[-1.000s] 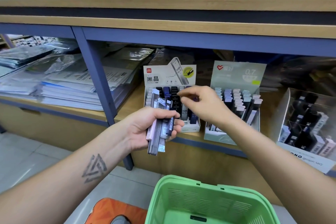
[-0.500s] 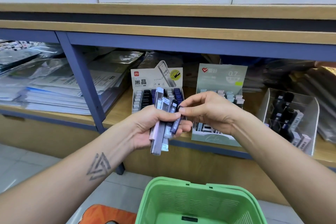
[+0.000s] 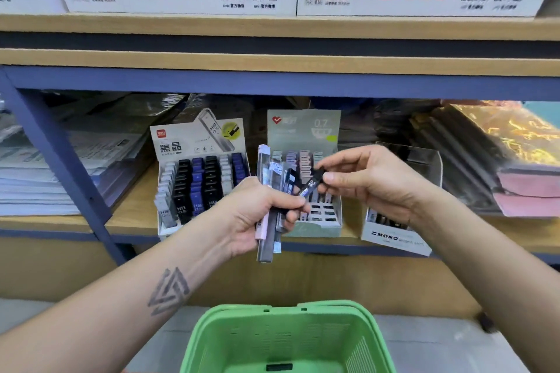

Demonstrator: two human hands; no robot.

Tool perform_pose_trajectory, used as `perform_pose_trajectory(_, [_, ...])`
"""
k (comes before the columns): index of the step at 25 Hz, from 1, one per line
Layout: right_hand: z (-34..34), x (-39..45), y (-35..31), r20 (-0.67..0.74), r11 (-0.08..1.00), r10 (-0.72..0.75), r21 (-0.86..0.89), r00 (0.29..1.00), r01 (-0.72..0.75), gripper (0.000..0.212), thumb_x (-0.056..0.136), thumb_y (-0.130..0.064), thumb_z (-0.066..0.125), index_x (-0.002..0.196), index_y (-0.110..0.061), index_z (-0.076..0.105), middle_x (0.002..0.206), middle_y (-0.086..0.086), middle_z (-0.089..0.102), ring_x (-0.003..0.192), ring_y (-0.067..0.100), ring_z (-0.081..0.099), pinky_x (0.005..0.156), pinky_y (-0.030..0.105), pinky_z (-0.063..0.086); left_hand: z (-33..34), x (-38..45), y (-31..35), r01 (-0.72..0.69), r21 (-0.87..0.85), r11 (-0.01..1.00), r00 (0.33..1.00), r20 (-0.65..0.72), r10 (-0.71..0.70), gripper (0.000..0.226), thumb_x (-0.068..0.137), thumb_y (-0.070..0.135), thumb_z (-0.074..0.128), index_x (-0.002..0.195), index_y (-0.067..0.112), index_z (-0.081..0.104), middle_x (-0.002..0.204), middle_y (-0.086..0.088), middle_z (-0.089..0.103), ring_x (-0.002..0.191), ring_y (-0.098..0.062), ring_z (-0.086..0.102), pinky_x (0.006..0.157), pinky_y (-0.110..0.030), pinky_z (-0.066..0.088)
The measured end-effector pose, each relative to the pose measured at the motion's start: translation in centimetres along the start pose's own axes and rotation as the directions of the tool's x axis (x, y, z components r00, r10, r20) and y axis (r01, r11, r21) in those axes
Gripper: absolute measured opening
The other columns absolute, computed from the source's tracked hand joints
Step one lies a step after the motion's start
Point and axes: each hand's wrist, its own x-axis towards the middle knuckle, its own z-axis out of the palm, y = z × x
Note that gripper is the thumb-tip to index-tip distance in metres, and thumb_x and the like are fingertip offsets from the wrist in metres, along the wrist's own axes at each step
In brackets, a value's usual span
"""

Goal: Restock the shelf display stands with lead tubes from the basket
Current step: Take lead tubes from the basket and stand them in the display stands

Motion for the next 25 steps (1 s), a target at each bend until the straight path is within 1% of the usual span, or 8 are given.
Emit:
perform_pose_trajectory(4, [-3.2,-2.0,-0.4,-0.072,0.999,-0.030,-0.044,0.997,0.027,0.030,0.081,0.009,0.071,0.110,0.004,0.071,0.089,0.021,0.071,0.084,0.029,0.073,0.078,0.030,0.062,3.2,1.6,-0.9,-0.020,0.010,1.000,1.000,0.013,0.020,0.024,0.087,-0.014,0.061,0.110,-0.008,0.062,0.086,-0.026,0.069,0.050,-0.016,0.053,0.050,-0.021,0.047])
perform_pose_trajectory(8, [-5.3,-3.6,-0.8,-0.187,0.985,-0.094,-0.159,0.978,0.064,0.021,0.082,0.001,0.076,0.103,0.001,0.074,0.087,0.021,0.074,0.084,0.031,0.074,0.079,0.034,0.062,6.4,3.0,-1.7,-0.058,0.047,0.997,0.998,-0.001,0.058,0.016,0.087,-0.013,0.062,0.100,-0.004,0.061,0.089,-0.027,0.072,0.053,-0.016,0.053,0.053,-0.023,0.048])
perform_pose_trajectory(12, [-8.8,-5.1,-1.8,-0.354,0.957,-0.221,-0.259,0.909,0.132,0.018,0.085,0.003,0.074,0.102,-0.003,0.075,0.091,0.020,0.076,0.085,0.027,0.076,0.078,0.030,0.062,8.5,4.3,-1.8,-0.065,0.032,0.997,0.998,-0.005,0.065,0.015,0.088,-0.012,0.061,0.100,-0.004,0.059,0.096,-0.029,0.073,0.052,-0.016,0.052,0.053,-0.024,0.048])
perform_pose_trajectory(14, [-10.5,-5.5,-1.8,-0.431,0.898,-0.292,-0.431,0.854,0.090,0.020,0.085,0.001,0.075,0.104,-0.006,0.075,0.092,0.015,0.076,0.082,0.021,0.076,0.076,0.026,0.062,9.0,4.9,-1.7,-0.063,-0.001,0.998,0.998,-0.004,0.063,0.016,0.088,-0.013,0.060,0.099,-0.003,0.059,0.094,-0.028,0.072,0.052,-0.016,0.052,0.053,-0.024,0.047])
perform_pose_trajectory(16, [-11.9,-5.2,-1.3,-0.472,0.767,-0.380,-0.641,0.795,-0.014,0.021,0.084,-0.005,0.079,0.103,-0.013,0.076,0.092,0.004,0.075,0.081,0.015,0.074,0.077,0.029,0.062,9.1,5.3,-1.8,-0.060,-0.029,0.998,0.998,0.004,0.060,0.016,0.088,-0.014,0.059,0.098,-0.002,0.059,0.090,-0.027,0.070,0.052,-0.016,0.052,0.054,-0.025,0.046])
perform_pose_trajectory(19, [-12.7,-4.6,-0.8,-0.473,0.681,-0.414,-0.728,0.778,-0.081,0.016,0.082,-0.014,0.083,0.095,-0.022,0.078,0.089,-0.006,0.075,0.086,0.013,0.072,0.085,0.040,0.061,9.2,5.5,-2.0,-0.051,-0.028,0.998,0.998,0.029,0.052,0.015,0.088,-0.014,0.059,0.097,-0.002,0.059,0.086,-0.025,0.069,0.053,-0.017,0.052,0.054,-0.024,0.046])
perform_pose_trajectory(22, [-12.1,-4.2,-0.4,-0.428,0.645,-0.400,-0.759,0.811,-0.083,0.014,0.083,-0.018,0.082,0.096,-0.022,0.078,0.091,-0.008,0.074,0.085,0.005,0.069,0.078,0.025,0.057,8.9,5.4,-2.3,-0.046,-0.015,0.999,0.998,0.031,0.046,0.014,0.087,-0.015,0.059,0.096,-0.003,0.059,0.084,-0.025,0.068,0.053,-0.018,0.051,0.053,-0.024,0.047])
perform_pose_trajectory(25, [-11.8,-4.1,-0.3,-0.424,0.562,-0.444,-0.818,0.789,-0.124,0.013,0.084,-0.017,0.081,0.096,-0.022,0.078,0.090,-0.006,0.073,0.084,0.004,0.066,0.069,0.014,0.046,8.6,5.2,-2.2,-0.037,-0.006,0.999,0.999,0.032,0.037,0.014,0.088,-0.015,0.058,0.096,-0.003,0.059,0.083,-0.026,0.068,0.053,-0.018,0.052,0.052,-0.023,0.047])
